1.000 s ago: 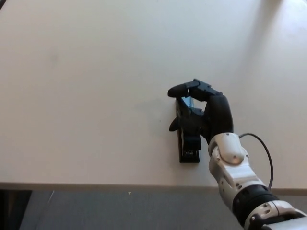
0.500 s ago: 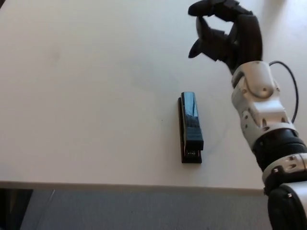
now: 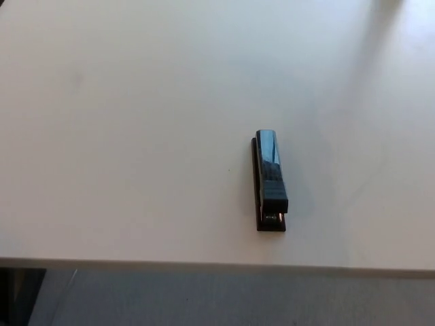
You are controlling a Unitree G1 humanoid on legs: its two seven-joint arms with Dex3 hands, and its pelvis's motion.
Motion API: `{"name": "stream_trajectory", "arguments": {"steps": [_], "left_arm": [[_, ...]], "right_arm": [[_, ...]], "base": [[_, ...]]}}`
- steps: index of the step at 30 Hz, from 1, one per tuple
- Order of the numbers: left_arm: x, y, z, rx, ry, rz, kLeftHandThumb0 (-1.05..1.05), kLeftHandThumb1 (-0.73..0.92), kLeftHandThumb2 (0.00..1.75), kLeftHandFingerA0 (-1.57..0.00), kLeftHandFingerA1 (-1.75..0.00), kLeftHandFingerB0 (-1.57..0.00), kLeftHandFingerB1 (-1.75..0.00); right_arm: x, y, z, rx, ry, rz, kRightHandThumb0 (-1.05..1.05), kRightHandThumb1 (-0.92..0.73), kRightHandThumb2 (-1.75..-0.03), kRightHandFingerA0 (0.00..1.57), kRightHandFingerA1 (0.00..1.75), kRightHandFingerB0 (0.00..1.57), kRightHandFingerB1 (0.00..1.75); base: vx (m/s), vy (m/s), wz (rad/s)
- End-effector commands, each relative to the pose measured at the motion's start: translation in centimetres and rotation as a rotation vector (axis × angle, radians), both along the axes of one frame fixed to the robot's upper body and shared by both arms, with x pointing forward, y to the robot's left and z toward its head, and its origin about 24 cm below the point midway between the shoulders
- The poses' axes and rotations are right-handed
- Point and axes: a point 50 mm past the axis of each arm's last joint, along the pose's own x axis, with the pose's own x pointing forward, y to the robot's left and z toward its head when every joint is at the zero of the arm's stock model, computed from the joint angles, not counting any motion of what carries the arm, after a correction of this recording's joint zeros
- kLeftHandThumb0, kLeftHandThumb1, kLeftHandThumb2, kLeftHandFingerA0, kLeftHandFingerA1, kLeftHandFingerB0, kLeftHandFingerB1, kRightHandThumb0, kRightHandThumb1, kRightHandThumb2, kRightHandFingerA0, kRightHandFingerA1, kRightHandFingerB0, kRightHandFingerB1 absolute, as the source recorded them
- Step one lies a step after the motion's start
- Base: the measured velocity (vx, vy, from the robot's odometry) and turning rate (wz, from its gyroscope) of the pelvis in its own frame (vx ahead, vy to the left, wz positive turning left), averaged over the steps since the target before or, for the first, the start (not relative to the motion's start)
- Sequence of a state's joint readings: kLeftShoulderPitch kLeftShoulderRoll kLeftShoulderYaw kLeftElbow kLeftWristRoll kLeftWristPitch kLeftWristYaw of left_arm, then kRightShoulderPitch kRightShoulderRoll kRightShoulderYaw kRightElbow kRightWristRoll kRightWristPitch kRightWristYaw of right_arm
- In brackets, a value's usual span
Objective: The robot uses its right hand to press on the stapler that is in the middle of the desk
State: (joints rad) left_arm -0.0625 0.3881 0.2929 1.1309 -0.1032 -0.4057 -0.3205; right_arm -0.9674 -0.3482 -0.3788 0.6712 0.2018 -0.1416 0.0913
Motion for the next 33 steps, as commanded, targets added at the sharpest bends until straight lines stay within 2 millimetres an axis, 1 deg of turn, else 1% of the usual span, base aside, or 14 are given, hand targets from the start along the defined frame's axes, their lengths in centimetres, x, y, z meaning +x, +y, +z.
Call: {"name": "stream_trajectory", "arguments": {"steps": [1,4,6,11,12,16,17,18,20,21,26,27,30,33], "left_arm": [[-0.7,0.9,0.3,0.016,0.005,0.033,-0.62,0.86,1.05,0.00,-0.26,0.00,-0.22],[-1.0,1.2,0.4,0.009,0.005,0.035,-0.61,0.87,1.05,0.00,-0.27,0.00,-0.21],[-0.8,1.3,0.5,0.013,0.004,0.036,-0.61,0.86,1.04,0.00,-0.26,0.00,-0.20],[0.0,0.9,0.7,0.004,-0.018,0.020,-0.62,0.87,1.05,0.00,-0.23,0.00,-0.19],[-0.2,0.9,0.6,0.012,-0.003,0.016,-0.61,0.87,1.05,0.00,-0.24,0.00,-0.20],[-0.1,0.8,0.6,0.005,-0.005,0.014,-0.62,0.86,1.05,0.00,-0.26,0.00,-0.21],[0.1,0.8,0.6,0.010,-0.004,0.015,-0.61,0.86,1.04,0.00,-0.26,0.00,-0.21],[0.1,0.8,0.6,0.012,-0.002,0.016,-0.62,0.86,1.05,0.00,-0.26,0.00,-0.20],[0.0,1.0,0.6,0.014,0.002,0.017,-0.62,0.86,1.05,0.00,-0.26,0.00,-0.20],[-0.1,1.0,0.6,0.014,0.010,0.018,-0.62,0.86,1.04,0.00,-0.25,0.00,-0.20],[0.1,0.9,0.6,0.010,0.004,0.021,-0.62,0.87,1.05,0.00,-0.25,0.00,-0.20],[0.0,1.0,0.6,0.022,0.008,0.017,-0.63,0.87,1.06,0.00,-0.25,0.00,-0.20],[-0.2,1.0,0.5,0.024,0.012,0.018,-0.62,0.87,1.06,0.00,-0.26,0.00,-0.21],[-0.1,1.0,0.4,0.012,0.012,0.035,-0.61,0.86,1.05,0.00,-0.27,0.00,-0.22]], "right_arm": [[-2.9,-6.1,-0.1,0.034,0.017,-0.043,0.05,-0.65,-1.04,1.20,1.28,0.78,1.18],[-6.2,-9.6,0.0,-0.014,-0.019,-0.106,0.03,-0.61,-1.08,1.19,1.34,0.77,1.17],[-8.1,-11.9,0.0,-0.004,-0.015,-0.185,-0.06,-0.45,-1.20,1.25,1.24,0.90,1.11],[-12.4,-16.1,-1.1,0.103,0.052,-0.406,-0.04,-0.67,-0.97,1.18,1.36,0.82,1.07],[-13.4,-16.6,-1.7,0.132,0.075,-0.426,-0.05,-0.77,-0.80,1.19,1.36,0.75,1.04],[-15.7,-17.5,-4.2,0.144,0.149,-0.489,0.10,-0.78,-0.86,1.09,1.34,0.77,1.01],[-16.9,-17.9,-6.2,0.135,0.204,-0.523,0.12,-0.81,-0.80,1.04,1.25,0.75,1.11],[-18.0,-18.3,-8.1,0.141,0.251,-0.540,0.10,-0.88,-0.69,0.99,1.01,0.72,0.98],[-18.4,-18.2,-8.8,0.146,0.264,-0.540,0.10,-0.88,-0.69,0.99,1.01,0.72,0.98],[-19.7,-18.5,-11.6,0.153,0.346,-0.589,0.09,-0.88,-0.66,0.99,1.31,0.66,0.94],[-22.9,-18.1,-19.2,0.272,0.520,-0.617,0.02,-0.91,-0.65,0.91,1.55,0.57,1.01],[-24.1,-17.5,-22.2,0.310,0.594,-0.632,0.02,-0.90,-0.68,0.94,1.44,0.60,0.93],[-25.0,-17.0,-24.1,0.320,0.659,-0.659,-0.01,-0.89,-0.68,0.92,1.39,0.60,1.01],[-26.7,-15.5,-27.9,0.286,0.838,-0.693,-0.11,-0.83,-0.67,0.96,1.30,0.59,1.01]], "base": [[0.00,0.000,0.00],[0.00,0.000,0.00],[0.00,0.000,0.00],[0.00,0.000,0.00],[0.00,0.000,0.00],[0.00,0.000,0.00],[0.00,0.000,0.00],[0.00,0.000,0.00],[0.00,0.000,0.00],[0.00,0.000,0.00],[0.00,0.000,0.00],[0.00,0.000,0.00],[0.00,0.000,0.00],[0.00,0.000,0.00]]}}
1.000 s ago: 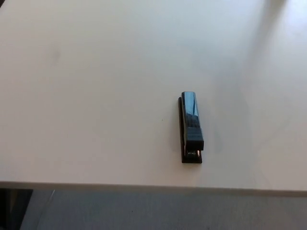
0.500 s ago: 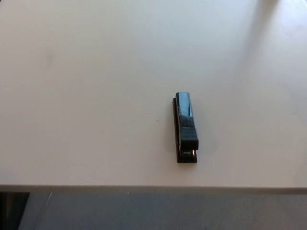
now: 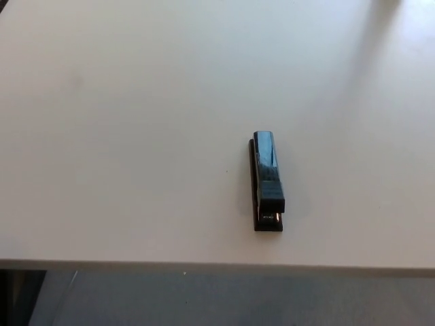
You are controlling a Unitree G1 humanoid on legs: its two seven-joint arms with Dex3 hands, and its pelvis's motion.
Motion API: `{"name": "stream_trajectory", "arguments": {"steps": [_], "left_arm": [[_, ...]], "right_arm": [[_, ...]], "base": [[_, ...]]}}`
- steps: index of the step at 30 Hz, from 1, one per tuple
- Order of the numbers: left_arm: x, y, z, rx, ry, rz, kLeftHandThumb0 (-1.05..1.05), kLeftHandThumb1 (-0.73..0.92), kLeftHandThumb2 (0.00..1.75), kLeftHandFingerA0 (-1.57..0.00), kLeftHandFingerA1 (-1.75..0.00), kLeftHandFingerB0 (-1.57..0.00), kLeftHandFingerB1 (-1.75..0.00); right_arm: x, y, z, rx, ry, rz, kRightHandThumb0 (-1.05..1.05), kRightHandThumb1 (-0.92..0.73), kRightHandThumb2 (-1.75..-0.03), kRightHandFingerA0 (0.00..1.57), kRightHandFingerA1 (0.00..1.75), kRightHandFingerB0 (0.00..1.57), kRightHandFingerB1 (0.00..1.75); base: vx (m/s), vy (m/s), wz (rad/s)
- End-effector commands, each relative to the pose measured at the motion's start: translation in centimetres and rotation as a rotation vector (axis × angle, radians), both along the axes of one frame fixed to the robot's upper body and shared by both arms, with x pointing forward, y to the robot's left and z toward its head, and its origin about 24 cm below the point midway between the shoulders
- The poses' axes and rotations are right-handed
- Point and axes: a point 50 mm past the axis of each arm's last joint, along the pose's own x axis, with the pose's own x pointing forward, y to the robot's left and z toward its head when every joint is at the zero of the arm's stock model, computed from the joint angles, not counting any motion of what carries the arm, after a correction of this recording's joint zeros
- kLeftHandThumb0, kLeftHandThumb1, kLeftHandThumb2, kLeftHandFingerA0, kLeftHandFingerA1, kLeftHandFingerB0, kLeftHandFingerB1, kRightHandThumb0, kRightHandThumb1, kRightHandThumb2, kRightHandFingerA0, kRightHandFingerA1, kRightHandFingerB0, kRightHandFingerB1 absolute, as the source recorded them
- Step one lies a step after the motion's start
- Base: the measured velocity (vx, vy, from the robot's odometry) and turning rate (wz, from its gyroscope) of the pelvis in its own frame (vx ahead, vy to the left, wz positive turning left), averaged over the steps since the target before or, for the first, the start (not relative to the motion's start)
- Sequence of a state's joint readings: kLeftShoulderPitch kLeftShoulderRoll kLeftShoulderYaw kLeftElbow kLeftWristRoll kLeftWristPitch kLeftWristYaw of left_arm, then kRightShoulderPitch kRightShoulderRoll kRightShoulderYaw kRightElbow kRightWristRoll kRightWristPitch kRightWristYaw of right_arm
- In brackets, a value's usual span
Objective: The robot uses its right hand to press on the stapler that is in the middle of the desk
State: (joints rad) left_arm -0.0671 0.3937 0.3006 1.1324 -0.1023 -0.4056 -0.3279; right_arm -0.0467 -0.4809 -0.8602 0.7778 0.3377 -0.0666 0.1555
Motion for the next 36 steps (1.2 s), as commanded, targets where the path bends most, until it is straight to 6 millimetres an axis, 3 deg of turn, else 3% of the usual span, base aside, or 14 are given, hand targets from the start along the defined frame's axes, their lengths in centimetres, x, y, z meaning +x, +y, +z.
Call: {"name": "stream_trajectory", "arguments": {"steps": [1,8,9,12,17,20,21,22,24,27,28,32,33,36], "left_arm": [[-0.3,0.8,0.2,0.009,0.017,0.037,-0.61,0.86,1.05,0.00,-0.27,0.00,-0.21],[0.3,0.7,0.4,-0.004,0.005,0.041,-0.63,0.87,1.06,0.00,-0.25,0.00,-0.19],[0.7,0.7,0.6,-0.004,-0.005,0.036,-0.63,0.87,1.05,0.00,-0.25,0.00,-0.19],[0.8,0.7,0.7,0.017,-0.009,0.024,-0.62,0.86,1.06,0.00,-0.28,0.00,-0.22],[0.9,0.6,0.5,0.004,-0.002,0.038,-0.63,0.87,1.07,0.00,-0.28,0.00,-0.22],[0.7,0.5,0.4,-0.012,-0.009,0.043,-0.63,0.86,1.05,0.00,-0.26,0.00,-0.21],[0.7,0.5,0.4,-0.009,-0.009,0.036,-0.62,0.86,1.04,0.00,-0.26,0.00,-0.21],[0.8,0.4,0.4,0.000,-0.010,0.024,-0.63,0.87,1.05,0.00,-0.26,0.00,-0.21],[0.7,0.4,0.3,-0.009,-0.004,0.036,-0.62,0.86,1.05,0.00,-0.26,0.00,-0.21],[1.1,0.4,0.5,-0.004,-0.013,0.036,-0.62,0.86,1.05,0.00,-0.26,0.00,-0.21],[0.9,0.4,0.5,-0.003,-0.015,0.033,-0.62,0.86,1.05,0.00,-0.27,0.00,-0.21],[1.0,0.7,0.7,-0.006,-0.018,0.041,-0.64,0.87,1.06,0.00,-0.25,0.00,-0.20],[1.0,0.7,0.7,-0.005,-0.016,0.042,-0.63,0.87,1.06,0.00,-0.25,0.00,-0.20],[0.9,0.9,0.8,0.019,-0.003,0.025,-0.63,0.88,1.07,0.00,-0.25,0.00,-0.21]], "right_arm": [[-4.0,2.3,-6.5,0.031,0.233,-0.061,-0.12,-0.84,-0.65,0.98,1.27,0.61,0.99],[-5.4,5.5,-11.3,0.144,0.569,0.026,-0.13,-0.89,-0.68,0.65,1.49,0.50,1.01],[-5.5,6.3,-12.2,0.189,0.635,0.066,-0.13,-0.89,-0.68,0.72,1.35,0.61,0.64],[-5.6,7.7,-13.4,0.236,0.709,0.120,-0.16,-0.88,-0.66,0.82,1.03,0.57,0.43],[-5.1,8.9,-14.2,0.275,0.804,0.250,-0.19,-0.87,-0.66,0.87,0.55,0.53,0.41],[-4.4,10.3,-14.9,0.336,0.909,0.452,-0.28,-0.86,-0.65,0.76,0.52,0.35,0.34],[-3.8,10.7,-14.9,0.340,0.974,0.557,-0.42,-0.76,-0.88,0.59,0.56,0.29,0.44],[-2.8,11.0,-14.8,0.274,1.051,0.670,-0.35,-0.87,-0.66,0.60,0.40,0.29,0.31],[-0.8,11.6,-14.3,0.249,1.115,0.824,-0.51,-0.80,-0.88,0.34,0.45,0.07,0.33],[1.4,12.2,-13.6,0.224,1.110,0.924,-0.56,-0.92,-0.73,0.17,0.32,0.05,0.17],[2.0,12.2,-13.4,0.217,1.106,0.933,-0.64,-0.79,-1.08,0.02,0.35,0.00,0.24],[4.7,13.0,-12.6,0.155,1.014,0.910,-0.78,-0.91,-1.18,0.00,0.15,0.00,0.12],[5.3,13.1,-12.5,0.134,0.987,0.896,-0.77,-0.84,-0.99,0.00,0.04,0.00,0.03],[6.1,13.9,-12.4,0.097,0.919,0.888,-0.72,-0.88,-1.18,0.00,0.21,0.00,0.18]], "base": [[0.00,0.000,0.00],[0.00,0.000,0.00],[0.00,0.000,0.00],[0.00,0.000,0.00],[0.00,0.000,0.00],[0.00,0.000,0.00],[0.00,0.000,0.00],[0.00,0.000,0.00],[0.00,0.000,0.00],[0.00,0.000,0.00],[0.00,0.000,0.00],[0.00,0.000,0.00],[0.00,0.000,0.00],[0.00,0.000,0.00]]}}
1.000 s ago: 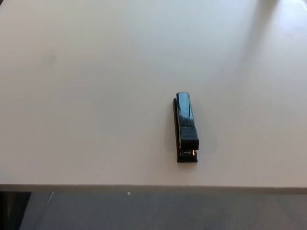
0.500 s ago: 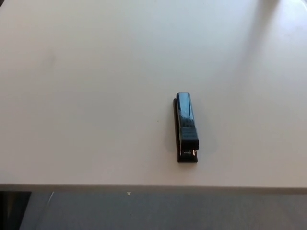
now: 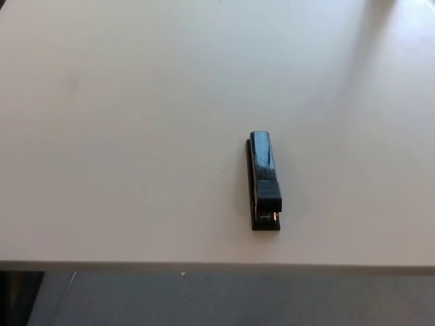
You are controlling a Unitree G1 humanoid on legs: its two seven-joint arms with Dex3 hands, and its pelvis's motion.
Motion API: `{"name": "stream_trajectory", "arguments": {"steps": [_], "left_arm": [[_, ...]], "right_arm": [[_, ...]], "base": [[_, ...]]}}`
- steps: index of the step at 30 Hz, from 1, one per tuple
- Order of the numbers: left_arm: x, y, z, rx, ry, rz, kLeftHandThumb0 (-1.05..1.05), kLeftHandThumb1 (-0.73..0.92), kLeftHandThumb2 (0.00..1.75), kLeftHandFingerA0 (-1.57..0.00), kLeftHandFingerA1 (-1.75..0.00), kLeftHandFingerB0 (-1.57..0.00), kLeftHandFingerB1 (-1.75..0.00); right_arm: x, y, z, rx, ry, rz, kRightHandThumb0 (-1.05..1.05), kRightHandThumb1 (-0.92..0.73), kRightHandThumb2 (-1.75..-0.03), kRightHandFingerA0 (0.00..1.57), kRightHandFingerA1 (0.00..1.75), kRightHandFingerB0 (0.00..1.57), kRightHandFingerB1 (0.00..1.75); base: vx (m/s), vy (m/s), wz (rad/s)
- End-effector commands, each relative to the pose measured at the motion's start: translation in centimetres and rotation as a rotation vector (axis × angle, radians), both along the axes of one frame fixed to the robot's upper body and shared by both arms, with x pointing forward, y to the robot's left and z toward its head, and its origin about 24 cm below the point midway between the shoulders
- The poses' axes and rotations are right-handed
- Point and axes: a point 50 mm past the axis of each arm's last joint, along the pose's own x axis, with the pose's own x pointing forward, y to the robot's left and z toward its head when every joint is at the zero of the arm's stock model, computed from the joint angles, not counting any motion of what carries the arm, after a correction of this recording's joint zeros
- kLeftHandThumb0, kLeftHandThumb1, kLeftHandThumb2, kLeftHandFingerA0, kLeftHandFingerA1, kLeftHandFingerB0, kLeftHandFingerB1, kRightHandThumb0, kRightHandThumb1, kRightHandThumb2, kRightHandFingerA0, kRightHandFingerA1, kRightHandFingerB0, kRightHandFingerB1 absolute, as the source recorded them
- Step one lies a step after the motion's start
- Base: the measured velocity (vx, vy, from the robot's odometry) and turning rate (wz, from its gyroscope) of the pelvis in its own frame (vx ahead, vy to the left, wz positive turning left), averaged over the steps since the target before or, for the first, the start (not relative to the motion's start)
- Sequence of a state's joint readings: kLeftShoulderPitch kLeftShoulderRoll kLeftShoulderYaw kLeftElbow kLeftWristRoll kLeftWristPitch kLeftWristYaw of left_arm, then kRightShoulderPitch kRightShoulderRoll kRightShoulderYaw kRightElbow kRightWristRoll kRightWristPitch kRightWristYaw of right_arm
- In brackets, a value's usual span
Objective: The robot uses its right hand to press on the stapler that is in the middle of the desk
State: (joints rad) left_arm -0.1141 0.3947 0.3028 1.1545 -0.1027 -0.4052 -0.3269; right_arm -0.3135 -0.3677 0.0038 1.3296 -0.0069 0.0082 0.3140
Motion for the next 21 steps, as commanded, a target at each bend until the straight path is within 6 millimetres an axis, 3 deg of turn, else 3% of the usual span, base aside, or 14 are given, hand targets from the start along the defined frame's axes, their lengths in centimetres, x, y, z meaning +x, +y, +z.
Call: {"name": "stream_trajectory", "arguments": {"steps": [1,2,3,4,5,10,11,15,16,17,18,19,20,21], "left_arm": [[0.0,0.9,0.4,0.022,0.025,0.024,-0.62,0.89,1.08,0.00,-0.26,0.00,-0.22],[0.4,0.8,0.4,0.017,0.031,0.024,-0.62,0.91,1.09,0.00,-0.25,0.00,-0.21],[0.6,0.7,0.4,0.006,0.041,0.024,-0.63,0.90,1.08,0.00,-0.26,0.00,-0.21],[0.3,0.6,0.1,-0.022,0.043,0.028,-0.64,0.89,1.07,0.00,-0.24,0.00,-0.19],[0.2,0.5,0.0,-0.069,0.036,0.040,-0.65,0.90,1.07,0.00,-0.21,0.00,-0.16],[0.0,0.9,0.1,-0.156,-0.001,0.108,-0.65,0.89,1.05,0.00,-0.16,0.00,-0.11],[0.0,0.9,0.1,-0.146,0.001,0.109,-0.54,0.92,0.94,0.00,-0.16,0.00,-0.11],[-0.1,1.0,0.1,0.054,0.100,0.013,-0.59,0.91,1.07,0.00,-0.26,0.00,-0.21],[0.1,0.9,0.2,0.067,0.117,-0.013,-0.45,0.92,0.88,-0.02,-0.26,0.00,-0.18],[0.1,0.9,0.2,0.066,0.115,-0.026,-0.51,0.92,0.94,-0.01,-0.24,0.00,-0.16],[0.1,0.8,0.2,0.056,0.103,-0.031,-0.49,0.92,0.92,0.00,-0.20,0.00,-0.16],[0.3,0.8,0.3,0.032,0.081,-0.015,-0.56,0.88,1.05,0.00,-0.24,0.00,-0.21],[0.3,0.8,0.2,0.031,0.080,-0.002,-0.58,0.90,1.05,0.00,-0.24,0.00,-0.20],[0.3,0.9,0.3,0.029,0.079,0.005,-0.59,0.91,1.07,0.00,-0.23,0.00,-0.20]], "right_arm": [[1.5,0.8,0.5,0.008,-0.093,0.022,-0.75,-0.91,-1.17,0.00,0.16,0.00,0.13],[1.9,1.3,0.6,0.045,-0.172,-0.011,-0.73,-0.84,-1.01,0.00,0.01,0.00,0.03],[2.2,2.1,0.6,0.105,-0.266,-0.054,-0.67,-0.92,-0.91,0.00,0.00,0.00,0.04],[1.8,2.6,0.3,0.137,-0.308,-0.077,-0.79,-0.85,-1.05,0.00,0.01,0.00,0.02],[1.7,3.0,0.2,0.151,-0.337,-0.069,-0.74,-0.92,-0.87,0.00,0.00,0.00,0.00],[1.5,3.4,0.1,0.191,-0.389,-0.125,-0.74,-0.92,-0.93,0.00,0.01,0.00,0.00],[1.3,3.3,0.0,0.191,-0.394,-0.139,-0.76,-0.92,-0.94,0.00,0.00,0.00,0.00],[0.9,3.0,-0.2,0.222,-0.393,-0.205,-0.75,-0.92,-0.87,0.00,0.00,0.00,0.00],[0.9,2.9,-0.1,0.218,-0.401,-0.200,-0.74,-0.92,-0.86,0.00,0.00,0.00,0.00],[0.9,2.9,0.0,0.212,-0.403,-0.194,-0.73,-0.92,-0.85,0.00,0.00,0.00,0.00],[0.9,2.9,0.0,0.193,-0.403,-0.173,-0.74,-0.92,-0.93,0.00,0.00,0.00,0.00],[1.5,3.0,0.2,0.193,-0.413,-0.165,-0.81,-0.92,-1.21,0.00,0.13,0.00,0.11],[1.6,3.1,0.3,0.203,-0.421,-0.165,-0.72,-0.92,-0.93,0.00,0.00,0.00,0.00],[1.7,3.2,0.3,0.212,-0.420,-0.170,-0.73,-0.92,-0.83,0.00,0.00,0.00,0.00]], "base": [[0.01,0.000,0.08],[0.01,-0.001,0.07],[0.00,0.000,0.00],[0.00,0.000,0.00],[0.00,0.000,0.00],[0.00,0.000,0.00],[0.00,0.000,0.00],[0.00,0.000,0.00],[0.00,0.000,0.00],[0.00,0.000,0.00],[0.00,0.000,0.00],[0.00,0.000,0.00],[0.00,0.000,0.00],[0.00,0.000,0.00]]}}
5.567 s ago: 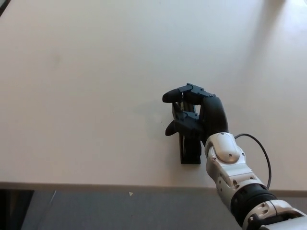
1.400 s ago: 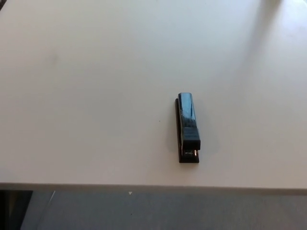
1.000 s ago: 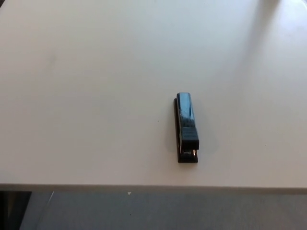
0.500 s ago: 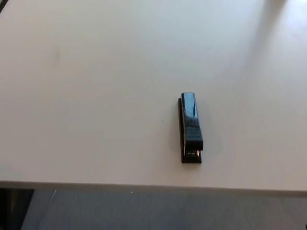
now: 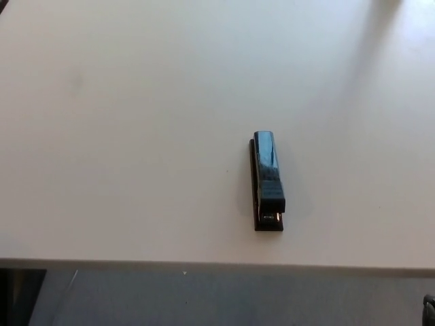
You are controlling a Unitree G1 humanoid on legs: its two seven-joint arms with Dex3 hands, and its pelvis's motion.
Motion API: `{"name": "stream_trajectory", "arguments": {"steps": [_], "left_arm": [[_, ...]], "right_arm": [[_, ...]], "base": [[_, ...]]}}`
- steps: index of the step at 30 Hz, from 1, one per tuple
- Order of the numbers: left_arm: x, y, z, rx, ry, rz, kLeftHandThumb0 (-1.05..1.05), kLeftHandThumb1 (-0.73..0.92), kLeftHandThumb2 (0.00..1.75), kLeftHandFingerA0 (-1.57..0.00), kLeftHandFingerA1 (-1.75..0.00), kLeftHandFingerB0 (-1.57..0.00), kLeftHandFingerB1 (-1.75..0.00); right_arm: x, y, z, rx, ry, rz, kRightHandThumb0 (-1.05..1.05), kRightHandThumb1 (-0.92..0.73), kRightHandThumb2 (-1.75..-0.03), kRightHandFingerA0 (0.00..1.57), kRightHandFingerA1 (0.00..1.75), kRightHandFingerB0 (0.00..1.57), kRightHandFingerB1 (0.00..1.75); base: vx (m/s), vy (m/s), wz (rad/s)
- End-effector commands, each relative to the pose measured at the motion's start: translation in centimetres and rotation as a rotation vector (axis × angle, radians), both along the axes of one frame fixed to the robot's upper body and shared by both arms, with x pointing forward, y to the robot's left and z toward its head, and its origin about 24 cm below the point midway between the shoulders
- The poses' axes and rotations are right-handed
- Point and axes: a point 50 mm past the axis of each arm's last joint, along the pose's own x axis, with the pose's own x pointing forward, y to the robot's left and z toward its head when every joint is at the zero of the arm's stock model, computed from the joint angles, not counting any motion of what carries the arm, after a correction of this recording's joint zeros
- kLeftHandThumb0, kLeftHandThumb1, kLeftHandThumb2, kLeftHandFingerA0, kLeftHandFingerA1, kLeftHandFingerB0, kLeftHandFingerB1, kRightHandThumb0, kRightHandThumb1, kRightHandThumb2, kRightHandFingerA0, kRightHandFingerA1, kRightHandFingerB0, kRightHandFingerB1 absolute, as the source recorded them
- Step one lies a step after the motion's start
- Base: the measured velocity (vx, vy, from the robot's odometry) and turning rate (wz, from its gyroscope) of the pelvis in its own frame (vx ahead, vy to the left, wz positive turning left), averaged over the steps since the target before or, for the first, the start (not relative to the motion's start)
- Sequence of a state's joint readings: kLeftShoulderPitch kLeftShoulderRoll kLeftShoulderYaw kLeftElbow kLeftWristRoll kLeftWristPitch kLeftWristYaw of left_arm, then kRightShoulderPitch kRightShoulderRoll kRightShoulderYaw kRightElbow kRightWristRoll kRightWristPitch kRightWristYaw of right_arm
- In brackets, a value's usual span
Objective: The robot uses its right hand to press on the stapler that is in the middle of the desk
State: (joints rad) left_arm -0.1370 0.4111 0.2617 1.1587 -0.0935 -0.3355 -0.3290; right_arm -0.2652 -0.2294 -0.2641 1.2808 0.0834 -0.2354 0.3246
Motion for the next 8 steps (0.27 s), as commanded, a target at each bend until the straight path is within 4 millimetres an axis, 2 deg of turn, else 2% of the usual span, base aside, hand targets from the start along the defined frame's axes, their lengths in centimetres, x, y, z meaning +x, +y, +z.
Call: {"name": "stream_trajectory", "arguments": {"steps": [1,8], "left_arm": [[-0.18,0.92,0.41,0.040,0.020,0.024,-0.60,0.91,1.07,0.00,-0.23,0.00,-0.20],[-0.21,1.13,0.31,-0.020,0.017,0.090,-0.61,0.92,1.09,0.00,-0.25,0.00,-0.19]], "right_arm": [[0.63,0.06,0.52,0.006,-0.063,-0.007,-0.75,-0.92,-0.84,0.00,0.00,0.00,0.00],[0.58,-0.05,0.40,0.017,-0.040,-0.027,-0.75,-0.92,-0.84,0.00,0.00,0.00,0.00]], "base": [[0.00,0.000,0.00],[0.00,0.000,0.00]]}}
